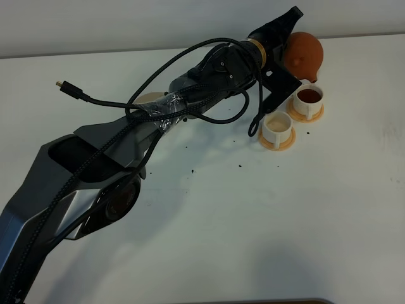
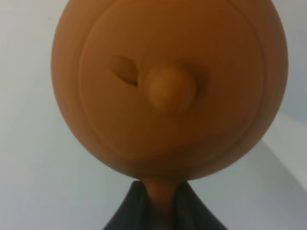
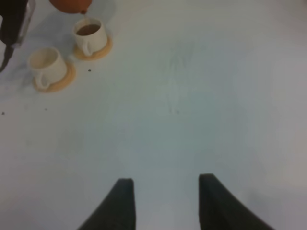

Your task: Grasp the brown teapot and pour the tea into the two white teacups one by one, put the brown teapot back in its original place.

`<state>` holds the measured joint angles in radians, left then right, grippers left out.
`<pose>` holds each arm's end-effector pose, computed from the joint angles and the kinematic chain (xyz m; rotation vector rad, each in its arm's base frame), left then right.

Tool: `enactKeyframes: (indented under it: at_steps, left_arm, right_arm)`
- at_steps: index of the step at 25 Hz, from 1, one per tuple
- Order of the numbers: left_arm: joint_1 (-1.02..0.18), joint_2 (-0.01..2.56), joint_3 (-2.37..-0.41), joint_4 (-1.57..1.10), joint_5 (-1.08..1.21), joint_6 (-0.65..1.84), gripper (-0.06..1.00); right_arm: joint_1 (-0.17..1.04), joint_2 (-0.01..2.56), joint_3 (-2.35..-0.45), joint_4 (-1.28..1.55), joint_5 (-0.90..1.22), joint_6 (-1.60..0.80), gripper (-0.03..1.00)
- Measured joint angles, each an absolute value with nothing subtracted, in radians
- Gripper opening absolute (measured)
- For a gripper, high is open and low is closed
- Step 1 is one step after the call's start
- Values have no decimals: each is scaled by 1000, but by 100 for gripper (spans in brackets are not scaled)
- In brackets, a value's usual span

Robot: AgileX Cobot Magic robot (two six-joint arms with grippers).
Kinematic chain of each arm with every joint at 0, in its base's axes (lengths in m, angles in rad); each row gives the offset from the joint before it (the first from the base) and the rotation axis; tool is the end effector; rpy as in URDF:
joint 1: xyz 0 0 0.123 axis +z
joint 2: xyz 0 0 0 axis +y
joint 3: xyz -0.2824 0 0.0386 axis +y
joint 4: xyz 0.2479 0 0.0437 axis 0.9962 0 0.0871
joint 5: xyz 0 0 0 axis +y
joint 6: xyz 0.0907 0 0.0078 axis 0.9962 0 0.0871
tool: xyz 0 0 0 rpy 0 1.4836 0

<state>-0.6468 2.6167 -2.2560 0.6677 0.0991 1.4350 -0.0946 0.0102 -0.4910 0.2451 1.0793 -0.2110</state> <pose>0.4793 -0.3549 0.1531 2.0137 0.4475 1.0044 -0.0025 0.0198 0.2752 -0.1310 2.0543 0.1067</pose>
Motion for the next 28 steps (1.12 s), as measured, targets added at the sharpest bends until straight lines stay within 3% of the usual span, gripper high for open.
enactKeyframes:
  at_steps: [13, 28]
  left_arm:
    - [-646, 2605, -2256, 445, 229, 1410, 11]
    - [-637, 2482, -2257, 395, 636, 1050, 11]
  right_arm:
    - [-95, 10, -491, 245, 1079, -211, 31]
    - [-95, 10, -491, 245, 1079, -211, 31]
